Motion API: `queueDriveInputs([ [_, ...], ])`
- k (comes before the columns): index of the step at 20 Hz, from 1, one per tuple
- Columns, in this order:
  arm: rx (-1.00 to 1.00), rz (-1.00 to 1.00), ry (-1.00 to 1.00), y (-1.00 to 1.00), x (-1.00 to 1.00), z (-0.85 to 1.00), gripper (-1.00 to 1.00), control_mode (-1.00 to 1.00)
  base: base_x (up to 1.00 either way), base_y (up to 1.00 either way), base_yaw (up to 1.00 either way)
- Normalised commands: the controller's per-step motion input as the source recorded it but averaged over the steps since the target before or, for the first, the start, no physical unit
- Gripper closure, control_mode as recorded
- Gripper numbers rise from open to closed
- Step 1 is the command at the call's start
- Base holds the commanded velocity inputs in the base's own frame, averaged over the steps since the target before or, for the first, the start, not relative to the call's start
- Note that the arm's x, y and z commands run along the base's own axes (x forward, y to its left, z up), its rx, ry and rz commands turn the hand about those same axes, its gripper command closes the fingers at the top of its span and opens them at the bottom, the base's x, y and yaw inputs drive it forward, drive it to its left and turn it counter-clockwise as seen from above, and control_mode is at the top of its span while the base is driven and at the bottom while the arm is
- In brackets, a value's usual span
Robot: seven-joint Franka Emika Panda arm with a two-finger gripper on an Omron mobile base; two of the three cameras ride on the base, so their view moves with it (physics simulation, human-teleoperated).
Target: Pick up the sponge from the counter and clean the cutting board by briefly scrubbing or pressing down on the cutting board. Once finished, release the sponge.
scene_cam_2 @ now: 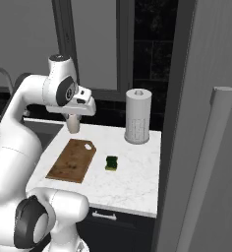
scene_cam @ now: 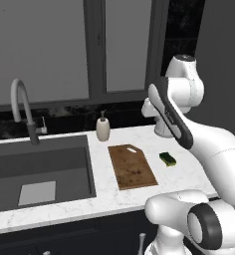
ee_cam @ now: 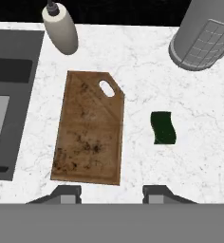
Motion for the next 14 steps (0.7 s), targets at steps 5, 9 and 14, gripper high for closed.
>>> queueDriveInputs([
  [5,-0.02,0.00,0.01,0.00,-0.43,-0.09,-1.00,-1.00,0.00,0.00,0.00],
  [9,-0.10,0.00,0.14,0.00,-0.45,-0.51,-1.00,-1.00,0.00,0.00,0.00],
  [14,-0.04,0.00,0.11,-0.25,-0.11,-0.83,-1.00,-1.00,0.00,0.00,0.00],
])
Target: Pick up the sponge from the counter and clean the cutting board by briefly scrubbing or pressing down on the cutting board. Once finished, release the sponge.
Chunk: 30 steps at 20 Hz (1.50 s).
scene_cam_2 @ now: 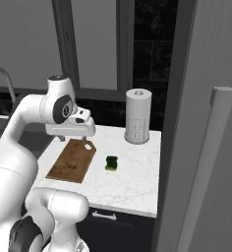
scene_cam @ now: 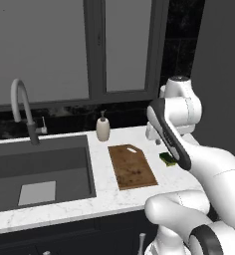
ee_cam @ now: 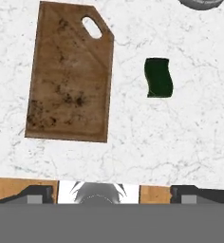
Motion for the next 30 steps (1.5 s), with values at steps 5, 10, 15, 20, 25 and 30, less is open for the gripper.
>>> queueDriveInputs([
  [5,0.03,0.00,0.07,-0.62,0.05,-0.53,-1.00,-1.00,0.00,0.00,0.00],
  [10,0.03,0.00,0.08,-0.36,0.38,-0.28,-1.00,-1.00,0.00,0.00,0.00],
  [15,0.00,0.00,0.11,-0.20,0.53,-0.33,-1.00,-1.00,0.00,0.00,0.00],
  [20,0.00,0.00,0.13,-0.18,0.49,-0.40,-1.00,-1.00,0.00,0.00,0.00],
  [25,0.00,0.00,0.06,0.00,0.52,-0.29,-1.00,-1.00,0.00,0.00,0.00],
  [30,0.00,0.02,0.01,-0.11,0.43,-0.27,-1.00,-1.00,0.00,0.00,0.00],
])
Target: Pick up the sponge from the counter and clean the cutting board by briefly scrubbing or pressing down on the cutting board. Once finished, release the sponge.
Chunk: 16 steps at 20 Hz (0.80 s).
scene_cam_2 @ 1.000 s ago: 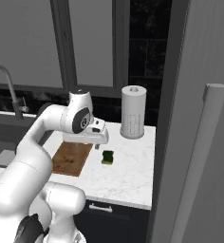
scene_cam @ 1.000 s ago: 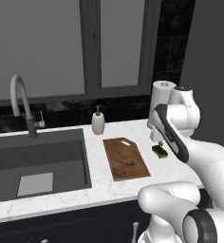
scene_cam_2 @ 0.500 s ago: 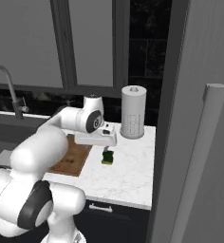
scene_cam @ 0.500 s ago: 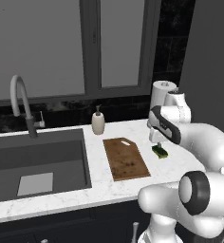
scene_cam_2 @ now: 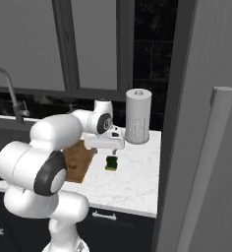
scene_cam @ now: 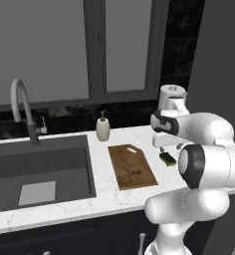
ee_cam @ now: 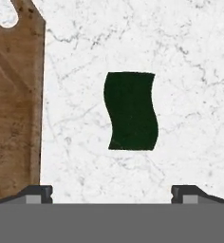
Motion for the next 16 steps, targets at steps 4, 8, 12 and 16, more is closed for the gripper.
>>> queueDriveInputs([
  [4,0.00,0.03,0.00,-0.16,0.33,-0.33,-1.00,-1.00,0.00,0.00,0.00],
  [8,0.00,0.03,0.00,-0.05,0.24,-0.37,-1.00,-1.00,0.00,0.00,0.00],
  [12,0.00,0.03,0.00,-0.04,0.18,-0.44,-1.00,-1.00,0.00,0.00,0.00],
  [16,0.00,0.02,0.00,-0.03,0.03,-0.35,-1.00,-1.00,0.00,0.00,0.00],
])
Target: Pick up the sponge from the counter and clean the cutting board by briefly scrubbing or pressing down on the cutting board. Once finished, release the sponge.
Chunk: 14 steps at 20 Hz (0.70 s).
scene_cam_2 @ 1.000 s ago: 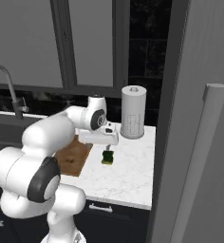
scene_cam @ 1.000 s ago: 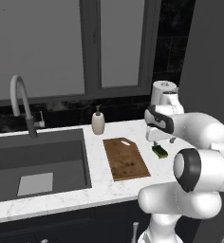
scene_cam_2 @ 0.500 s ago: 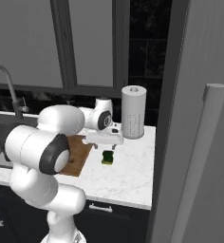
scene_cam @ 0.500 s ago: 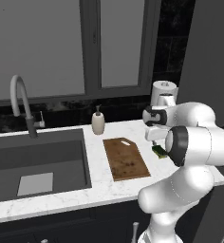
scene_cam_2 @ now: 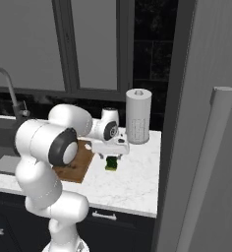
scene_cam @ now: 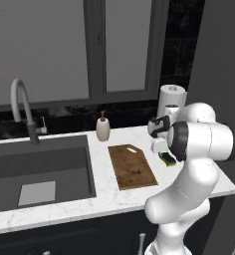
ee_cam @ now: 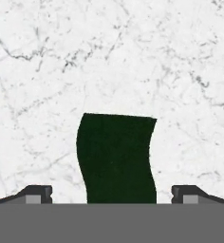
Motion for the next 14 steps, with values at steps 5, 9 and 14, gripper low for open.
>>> queueDriveInputs([
  [5,0.00,0.00,0.00,-0.02,0.00,-0.25,-1.00,-1.00,0.00,0.00,0.00],
  [9,0.00,0.00,0.00,0.00,0.00,-0.24,-1.00,-1.00,0.00,0.00,0.00],
  [14,0.00,0.01,0.00,0.00,0.00,-0.30,1.00,-1.00,0.00,0.00,0.00],
])
